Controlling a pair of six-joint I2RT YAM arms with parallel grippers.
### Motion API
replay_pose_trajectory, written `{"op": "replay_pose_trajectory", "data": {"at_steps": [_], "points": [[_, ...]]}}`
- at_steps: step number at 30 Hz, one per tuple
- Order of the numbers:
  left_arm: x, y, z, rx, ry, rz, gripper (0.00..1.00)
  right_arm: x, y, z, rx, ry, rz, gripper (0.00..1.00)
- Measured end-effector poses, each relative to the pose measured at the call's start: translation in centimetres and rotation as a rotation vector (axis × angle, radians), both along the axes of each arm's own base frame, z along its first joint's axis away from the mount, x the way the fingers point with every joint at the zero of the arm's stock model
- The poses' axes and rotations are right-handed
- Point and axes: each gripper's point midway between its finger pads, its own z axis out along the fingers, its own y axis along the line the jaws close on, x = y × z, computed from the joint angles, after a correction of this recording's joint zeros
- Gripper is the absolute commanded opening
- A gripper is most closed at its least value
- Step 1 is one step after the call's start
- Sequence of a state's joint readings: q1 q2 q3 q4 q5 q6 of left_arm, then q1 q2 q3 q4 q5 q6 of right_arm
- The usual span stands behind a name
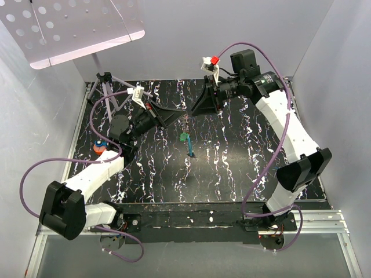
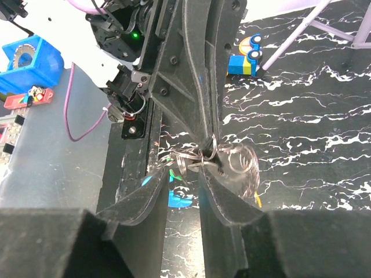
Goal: Put the keys on the keyring
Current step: Adjust the key on the keyring.
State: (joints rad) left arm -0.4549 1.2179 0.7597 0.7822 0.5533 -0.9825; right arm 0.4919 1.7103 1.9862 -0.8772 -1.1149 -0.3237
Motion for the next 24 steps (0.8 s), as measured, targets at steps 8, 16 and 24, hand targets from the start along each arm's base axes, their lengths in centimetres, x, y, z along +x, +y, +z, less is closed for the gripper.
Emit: {"op": "replay_pose_trajectory", "data": {"at_steps": [8,16,24], "points": [[-0.8,0.8,0.8,0.004,-0.069,-0.053,0.00,0.3,-1.4,0.5,0.016,-0.025,-0.015,0.38],[-2.0,0.2,-0.2,0.043,-0.114,-0.166,0.00,0.1,-1.5,-0.6,0.009,0.018,-0.005,0.43],[-2.5,-0.2,-0.6,0.022,-0.122,-0.245,0.00,-2.1,0.0,-2.0,-0.009,-0.043,0.086,0.46]]}}
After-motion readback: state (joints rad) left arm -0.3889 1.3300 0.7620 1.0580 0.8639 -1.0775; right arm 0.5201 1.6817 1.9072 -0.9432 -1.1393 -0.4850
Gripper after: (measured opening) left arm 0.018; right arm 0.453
